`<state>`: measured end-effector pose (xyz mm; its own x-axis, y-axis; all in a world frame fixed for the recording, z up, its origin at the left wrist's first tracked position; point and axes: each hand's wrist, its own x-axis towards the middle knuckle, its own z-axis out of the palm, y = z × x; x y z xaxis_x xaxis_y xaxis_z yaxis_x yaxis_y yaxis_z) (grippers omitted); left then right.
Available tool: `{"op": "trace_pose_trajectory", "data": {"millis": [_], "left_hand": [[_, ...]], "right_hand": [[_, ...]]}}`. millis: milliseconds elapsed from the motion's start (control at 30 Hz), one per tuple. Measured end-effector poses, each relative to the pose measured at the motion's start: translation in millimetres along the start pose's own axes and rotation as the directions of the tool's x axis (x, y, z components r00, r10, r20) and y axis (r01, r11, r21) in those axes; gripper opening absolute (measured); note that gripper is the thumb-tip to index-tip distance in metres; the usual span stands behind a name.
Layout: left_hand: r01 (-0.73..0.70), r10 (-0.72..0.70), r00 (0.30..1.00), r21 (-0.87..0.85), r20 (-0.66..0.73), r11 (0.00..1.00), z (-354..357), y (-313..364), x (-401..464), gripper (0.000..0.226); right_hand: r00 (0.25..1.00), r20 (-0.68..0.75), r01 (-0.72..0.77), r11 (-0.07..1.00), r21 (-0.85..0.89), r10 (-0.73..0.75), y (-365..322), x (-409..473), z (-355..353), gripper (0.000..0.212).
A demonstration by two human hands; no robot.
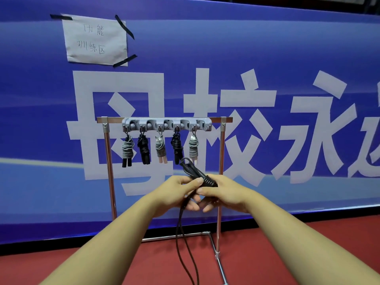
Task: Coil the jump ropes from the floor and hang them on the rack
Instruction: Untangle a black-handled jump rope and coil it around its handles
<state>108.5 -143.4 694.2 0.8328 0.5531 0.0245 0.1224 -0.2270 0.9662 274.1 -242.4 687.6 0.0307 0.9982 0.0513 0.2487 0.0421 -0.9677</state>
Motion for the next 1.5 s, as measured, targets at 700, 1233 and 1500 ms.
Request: {"op": "trace_pose_trajectory", "data": {"millis": [700,1233,1500], "left_hand": [[0.016,-0.003,0.989,0.086,-0.146,0.996,8,-8,8,0.045],[0.011,0.015,0.981,0.131,-0.192,0.991,3,-11,6,0.059],[-0.096,0.098,0.995,0.127,-0.010,0.987,12,-11,1,0.053]], "right_hand": [[0.970,-0.239,0.074,0.874,0.481,0.050,15,7,-4,0.041],[0.927,-0.350,0.050,0.971,-0.236,-0.133,21,15,0,0.058],[0.999,0.051,-0.019,0.979,0.203,0.008,24,-2,6,0.015]]}}
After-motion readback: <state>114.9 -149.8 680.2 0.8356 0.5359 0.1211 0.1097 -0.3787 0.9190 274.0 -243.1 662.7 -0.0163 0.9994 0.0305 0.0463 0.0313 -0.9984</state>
